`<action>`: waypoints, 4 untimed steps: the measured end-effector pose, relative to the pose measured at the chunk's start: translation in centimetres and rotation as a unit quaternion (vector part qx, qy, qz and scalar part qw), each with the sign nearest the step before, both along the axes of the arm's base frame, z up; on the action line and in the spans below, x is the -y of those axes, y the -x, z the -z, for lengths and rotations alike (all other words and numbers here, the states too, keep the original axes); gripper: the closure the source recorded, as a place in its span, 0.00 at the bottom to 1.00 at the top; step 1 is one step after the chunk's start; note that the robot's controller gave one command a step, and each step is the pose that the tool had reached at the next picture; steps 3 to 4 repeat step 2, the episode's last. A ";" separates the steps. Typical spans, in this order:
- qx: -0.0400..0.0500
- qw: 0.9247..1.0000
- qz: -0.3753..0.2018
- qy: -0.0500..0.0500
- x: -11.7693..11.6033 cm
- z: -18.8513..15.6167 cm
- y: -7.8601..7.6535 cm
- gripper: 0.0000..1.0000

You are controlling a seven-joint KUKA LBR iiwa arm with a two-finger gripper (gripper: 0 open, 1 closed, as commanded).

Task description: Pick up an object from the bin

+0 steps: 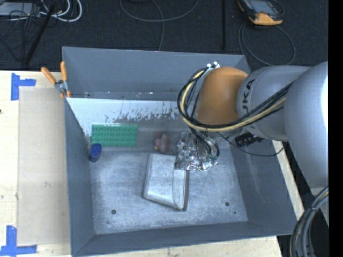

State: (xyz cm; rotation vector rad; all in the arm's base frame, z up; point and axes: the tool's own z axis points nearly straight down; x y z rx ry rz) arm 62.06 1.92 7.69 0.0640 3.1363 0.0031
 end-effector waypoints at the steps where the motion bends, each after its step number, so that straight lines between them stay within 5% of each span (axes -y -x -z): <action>1: 0.000 1.000 0.007 0.000 -1.0 -5.2 -0.3 1.00; 2: 0.000 0.996 -0.094 0.002 4.0 -13.4 3.8 1.00; 4: 0.000 0.996 -0.094 0.002 4.0 -13.4 3.8 1.00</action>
Offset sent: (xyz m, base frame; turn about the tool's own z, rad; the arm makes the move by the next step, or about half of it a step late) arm 0.0017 0.0090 0.0493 0.0159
